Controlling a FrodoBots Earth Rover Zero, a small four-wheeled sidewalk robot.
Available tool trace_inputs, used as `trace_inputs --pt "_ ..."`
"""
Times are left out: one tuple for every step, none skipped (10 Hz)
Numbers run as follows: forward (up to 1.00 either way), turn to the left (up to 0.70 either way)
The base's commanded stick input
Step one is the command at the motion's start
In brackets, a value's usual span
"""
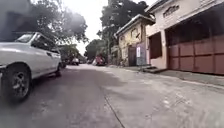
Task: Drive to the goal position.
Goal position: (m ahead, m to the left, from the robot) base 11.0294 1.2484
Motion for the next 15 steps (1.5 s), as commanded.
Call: trace_inputs --pt "1.00 0.00" --pt "1.00 0.00" --pt "1.00 0.00" --pt "1.00 0.00" --pt "1.00 0.18" --pt "1.00 0.27" --pt "1.00 0.27" --pt "1.00 0.27" --pt "1.00 0.27" --pt "1.00 0.27" --pt "1.00 0.17" --pt "1.00 0.00" --pt "1.00 0.00" --pt "1.00 0.12" --pt "1.00 0.27"
